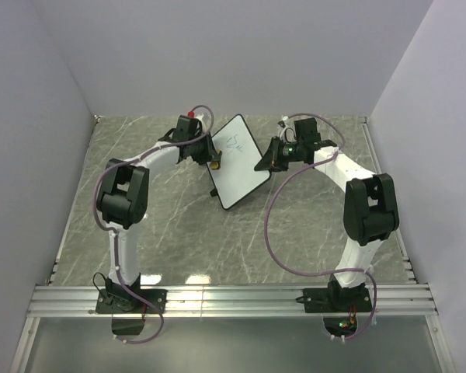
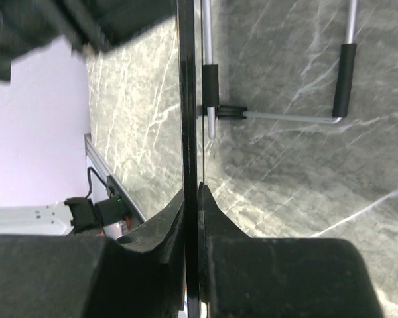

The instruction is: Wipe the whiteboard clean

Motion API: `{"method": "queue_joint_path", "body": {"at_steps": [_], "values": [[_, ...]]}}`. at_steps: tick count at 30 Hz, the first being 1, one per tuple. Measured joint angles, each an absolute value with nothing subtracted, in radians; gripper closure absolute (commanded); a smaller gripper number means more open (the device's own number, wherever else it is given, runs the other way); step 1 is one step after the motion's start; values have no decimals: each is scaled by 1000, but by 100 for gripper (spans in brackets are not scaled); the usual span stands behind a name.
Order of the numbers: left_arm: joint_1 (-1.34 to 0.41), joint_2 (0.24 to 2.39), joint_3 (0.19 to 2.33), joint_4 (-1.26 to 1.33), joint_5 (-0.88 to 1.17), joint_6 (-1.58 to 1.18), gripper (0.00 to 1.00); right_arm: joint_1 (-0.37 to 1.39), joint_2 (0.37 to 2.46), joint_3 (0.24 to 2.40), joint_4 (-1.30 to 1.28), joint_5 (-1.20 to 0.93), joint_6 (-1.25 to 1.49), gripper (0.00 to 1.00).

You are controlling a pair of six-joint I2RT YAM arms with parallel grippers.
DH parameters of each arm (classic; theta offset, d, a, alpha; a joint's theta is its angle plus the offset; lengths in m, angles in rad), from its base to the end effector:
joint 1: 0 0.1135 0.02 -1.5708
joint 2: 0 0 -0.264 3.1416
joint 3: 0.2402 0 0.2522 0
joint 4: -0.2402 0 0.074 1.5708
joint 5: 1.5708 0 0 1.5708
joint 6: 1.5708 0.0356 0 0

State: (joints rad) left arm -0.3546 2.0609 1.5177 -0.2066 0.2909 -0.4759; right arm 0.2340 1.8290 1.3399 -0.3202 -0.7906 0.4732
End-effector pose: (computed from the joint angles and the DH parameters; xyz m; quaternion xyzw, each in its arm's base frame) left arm 0.4317 -0.1707 0.1975 0.0027 0.9091 -0.2809 0.3077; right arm 0.3834 0.1174 0.2349 -0.0398 0.8677 0.4541 0.1979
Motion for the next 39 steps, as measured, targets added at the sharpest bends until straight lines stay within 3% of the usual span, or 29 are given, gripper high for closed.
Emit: {"method": "queue_joint_path", "body": {"at_steps": [11,27,33,39], "values": [[-322,2186,1727,-305,289,-474,100,247,1802,1316,-365,-798,474,100],[-501,2164,1914,-419,291,-446,100,273,1805,1341,-458,-798,482,100],[-484,2186,1959,-467,305,-449,100,282,1806,1341,-462,-798,481,100],[-400,2336,2158,-506,324,-449,100,284,1806,1342,-466,-798,478,100]]}}
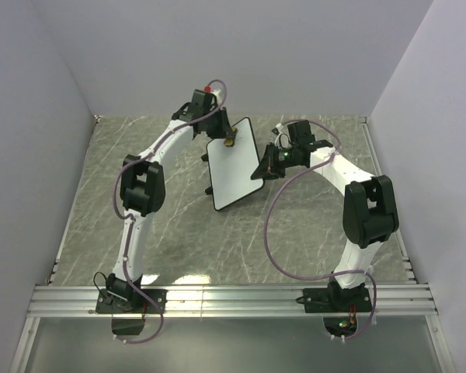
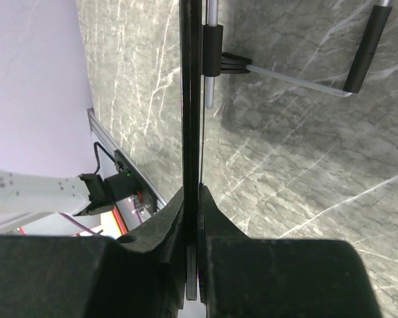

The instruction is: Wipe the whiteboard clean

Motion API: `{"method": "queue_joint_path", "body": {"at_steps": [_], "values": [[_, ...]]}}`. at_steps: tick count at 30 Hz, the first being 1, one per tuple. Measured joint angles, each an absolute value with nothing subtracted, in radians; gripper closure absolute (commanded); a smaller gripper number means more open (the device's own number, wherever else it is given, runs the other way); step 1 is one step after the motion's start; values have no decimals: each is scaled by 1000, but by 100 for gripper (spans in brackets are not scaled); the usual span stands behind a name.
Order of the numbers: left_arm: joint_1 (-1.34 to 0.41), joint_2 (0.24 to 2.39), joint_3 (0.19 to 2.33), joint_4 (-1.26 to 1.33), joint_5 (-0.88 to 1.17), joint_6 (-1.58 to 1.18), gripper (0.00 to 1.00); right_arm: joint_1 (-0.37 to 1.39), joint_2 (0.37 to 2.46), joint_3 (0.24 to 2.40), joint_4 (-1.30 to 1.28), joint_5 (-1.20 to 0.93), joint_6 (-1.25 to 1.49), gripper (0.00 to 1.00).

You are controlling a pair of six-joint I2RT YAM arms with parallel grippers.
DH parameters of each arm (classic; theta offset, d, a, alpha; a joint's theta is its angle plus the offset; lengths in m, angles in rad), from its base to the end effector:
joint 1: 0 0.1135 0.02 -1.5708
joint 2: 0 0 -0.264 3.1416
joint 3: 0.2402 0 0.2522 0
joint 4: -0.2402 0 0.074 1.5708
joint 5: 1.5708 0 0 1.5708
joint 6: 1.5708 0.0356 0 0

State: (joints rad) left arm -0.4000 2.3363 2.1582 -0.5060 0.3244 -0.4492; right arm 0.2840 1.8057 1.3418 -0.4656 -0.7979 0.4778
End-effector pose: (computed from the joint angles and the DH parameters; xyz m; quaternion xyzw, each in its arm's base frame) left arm 0.4912 -0.2200 0.2514 0.0473 0.8929 -0.3073 0.3256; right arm 0.3639 0.1328 0.2351 -0.0372 0.8822 0.4502 0.1326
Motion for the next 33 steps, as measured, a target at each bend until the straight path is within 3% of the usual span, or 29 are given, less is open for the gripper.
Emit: {"method": "queue_joint_path", "body": {"at_steps": [6,13,33], "values": [[-284,2412,2173,-536,318,-449,100,302,1809,1358,-487,-797,466,100],[-280,2409,2156,-528,314,-440,100,314,1828,1386,-525,-804,463,100],[-501,2224,2128,-551,245,-362,100,327,1838,1389,-529,-812,442,100]]}}
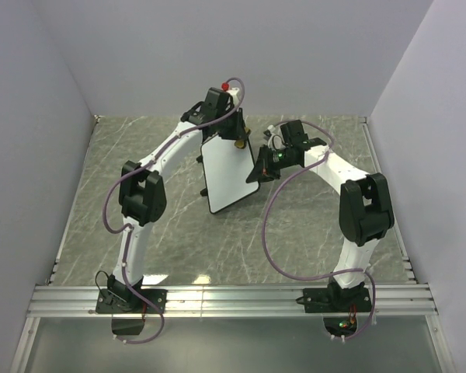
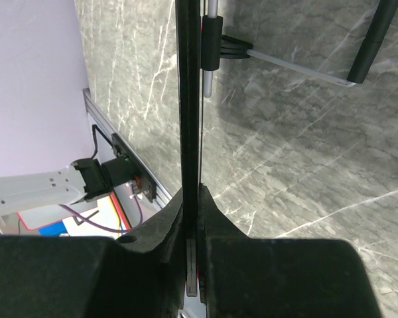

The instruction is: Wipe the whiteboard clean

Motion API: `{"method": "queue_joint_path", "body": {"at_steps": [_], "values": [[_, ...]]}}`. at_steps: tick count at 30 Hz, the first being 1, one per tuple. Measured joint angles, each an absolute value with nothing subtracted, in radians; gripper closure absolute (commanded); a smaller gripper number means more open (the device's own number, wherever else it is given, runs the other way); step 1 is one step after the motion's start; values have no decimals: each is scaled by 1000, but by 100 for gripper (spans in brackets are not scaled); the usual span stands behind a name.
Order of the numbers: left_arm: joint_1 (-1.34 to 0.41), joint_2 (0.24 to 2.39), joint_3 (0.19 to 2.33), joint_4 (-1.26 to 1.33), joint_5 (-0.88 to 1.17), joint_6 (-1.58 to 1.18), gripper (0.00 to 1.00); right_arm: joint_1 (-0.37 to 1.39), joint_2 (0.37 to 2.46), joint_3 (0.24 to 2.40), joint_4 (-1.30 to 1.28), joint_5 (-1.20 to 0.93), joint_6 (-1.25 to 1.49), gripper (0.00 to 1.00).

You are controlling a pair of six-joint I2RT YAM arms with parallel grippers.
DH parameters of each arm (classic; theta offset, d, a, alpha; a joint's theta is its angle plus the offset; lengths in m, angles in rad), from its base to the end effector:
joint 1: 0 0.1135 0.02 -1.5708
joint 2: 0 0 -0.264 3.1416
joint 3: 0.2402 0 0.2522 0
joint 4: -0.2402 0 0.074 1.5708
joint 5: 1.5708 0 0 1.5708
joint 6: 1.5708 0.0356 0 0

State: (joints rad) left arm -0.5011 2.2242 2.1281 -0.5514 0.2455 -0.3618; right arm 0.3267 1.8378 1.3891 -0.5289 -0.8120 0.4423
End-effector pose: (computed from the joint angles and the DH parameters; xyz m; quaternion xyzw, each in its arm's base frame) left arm 0.4490 -0.2558 0.2939 0.1163 0.8826 -0.2845 0.3557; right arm 0.3625 0.1501 0.2343 -0.0645 0.8838 0.4508 0.1072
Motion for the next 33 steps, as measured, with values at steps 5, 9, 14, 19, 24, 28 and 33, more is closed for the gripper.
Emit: {"method": "queue_joint_path", "body": {"at_steps": [5,9,14,19,24,28,33], "values": [[-474,2203,2094,-574,141,-390,100,337,1838,1389,-527,-812,419,100],[-403,2115,1957,-572,28,-421,100,355,1838,1390,-529,-812,399,100],[-299,1992,1803,-562,-86,-437,100,363,1839,1396,-538,-811,390,87],[-254,1909,1687,-556,-147,-452,99,368,1855,1446,-562,-811,384,27],[-215,1855,1549,-539,-157,-467,98,376,1856,1541,-574,-811,385,18],[-185,1815,1425,-526,-160,-470,93,375,1860,1612,-580,-806,405,13],[-183,1777,1291,-503,-187,-473,86,363,1866,1698,-608,-756,411,11]]}}
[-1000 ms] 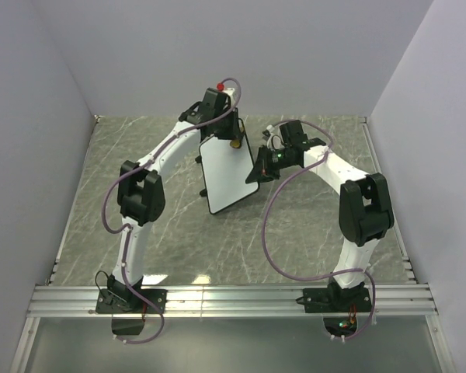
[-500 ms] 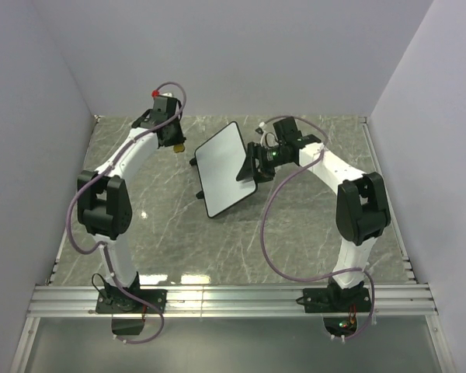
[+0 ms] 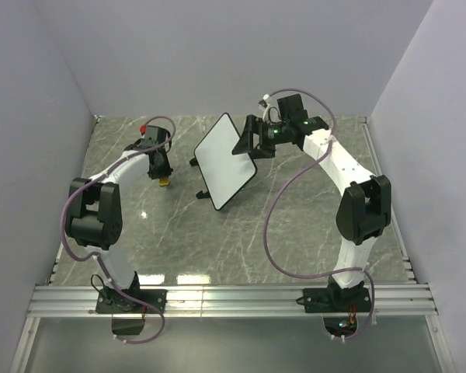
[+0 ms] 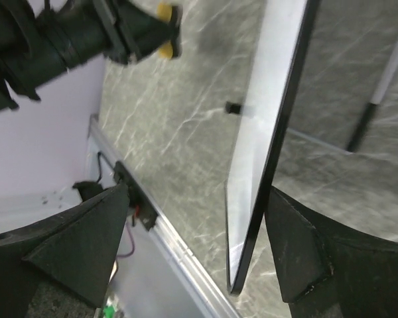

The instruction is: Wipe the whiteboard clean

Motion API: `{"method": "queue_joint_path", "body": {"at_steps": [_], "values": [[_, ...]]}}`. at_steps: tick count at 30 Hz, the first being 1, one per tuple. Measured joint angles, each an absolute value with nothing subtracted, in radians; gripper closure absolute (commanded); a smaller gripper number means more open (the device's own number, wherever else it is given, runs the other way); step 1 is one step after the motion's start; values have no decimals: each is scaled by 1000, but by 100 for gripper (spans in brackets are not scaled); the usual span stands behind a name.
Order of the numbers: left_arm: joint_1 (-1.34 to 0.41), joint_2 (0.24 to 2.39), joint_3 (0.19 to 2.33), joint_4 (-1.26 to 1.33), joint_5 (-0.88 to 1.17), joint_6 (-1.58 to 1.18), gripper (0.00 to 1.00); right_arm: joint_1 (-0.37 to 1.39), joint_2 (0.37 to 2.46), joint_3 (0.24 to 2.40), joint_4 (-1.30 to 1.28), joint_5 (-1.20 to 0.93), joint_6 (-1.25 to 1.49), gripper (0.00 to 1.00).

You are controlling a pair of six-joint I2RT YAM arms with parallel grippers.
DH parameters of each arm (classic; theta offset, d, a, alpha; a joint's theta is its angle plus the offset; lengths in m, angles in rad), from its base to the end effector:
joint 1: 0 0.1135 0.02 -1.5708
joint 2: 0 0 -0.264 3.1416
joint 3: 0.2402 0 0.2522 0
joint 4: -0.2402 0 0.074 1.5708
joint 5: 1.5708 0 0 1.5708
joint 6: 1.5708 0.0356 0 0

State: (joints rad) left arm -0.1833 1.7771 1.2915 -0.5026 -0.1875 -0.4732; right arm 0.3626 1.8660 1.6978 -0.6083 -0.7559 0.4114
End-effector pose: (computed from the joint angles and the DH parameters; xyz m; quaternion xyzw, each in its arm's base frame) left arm 0.3735 -0.0625 0.2196 -0.1643 0.9398 -0.0073 0.2996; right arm 0.3837 0.1717 0.3142 -0.1218 0.8603 0.4508 0.2045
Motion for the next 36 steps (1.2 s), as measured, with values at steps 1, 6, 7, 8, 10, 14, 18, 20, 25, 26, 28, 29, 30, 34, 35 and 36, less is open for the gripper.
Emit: {"method": "queue_joint_path", "body": {"at_steps": [1,6,7,8,10,14,18,20,25,26,28,29,30,34,35,36], "values": [[-184,1777,1272,-496,-191,-473,78,357,1863,1702,-610,-742,411,11],[-185,1777,1174,-462,-201,-482,57,299,1795,1633,-614,-655,403,9],[-185,1777,1159,-458,-201,-491,56,288,1769,1605,-609,-643,402,9],[-185,1777,1150,-456,-201,-496,55,275,1736,1568,-611,-633,399,9],[-185,1778,1143,-456,-202,-509,52,256,1677,1509,-606,-621,396,9],[-185,1778,1143,-452,-205,-535,31,253,1581,1419,-590,-617,397,9],[-185,1763,1124,-455,-204,-556,15,257,1473,1333,-570,-616,410,9],[-186,1741,1112,-470,-204,-573,12,257,1412,1300,-568,-607,418,9],[-219,1631,1102,-538,-231,-625,11,259,1204,1215,-572,-519,430,12],[-238,1592,1102,-557,-242,-641,12,259,1154,1198,-578,-486,433,11],[-281,1527,1105,-583,-257,-672,12,259,1069,1165,-588,-414,441,11],[-307,1496,1108,-596,-263,-687,13,257,1027,1149,-598,-384,445,11],[-334,1468,1113,-608,-268,-706,13,255,994,1134,-604,-363,446,11],[-467,1375,1118,-651,-295,-790,14,249,888,1070,-630,-332,445,11],[-499,1359,1118,-667,-303,-811,14,249,872,1055,-635,-334,447,11],[-525,1346,1118,-682,-313,-829,14,248,857,1037,-635,-339,448,11]]}}
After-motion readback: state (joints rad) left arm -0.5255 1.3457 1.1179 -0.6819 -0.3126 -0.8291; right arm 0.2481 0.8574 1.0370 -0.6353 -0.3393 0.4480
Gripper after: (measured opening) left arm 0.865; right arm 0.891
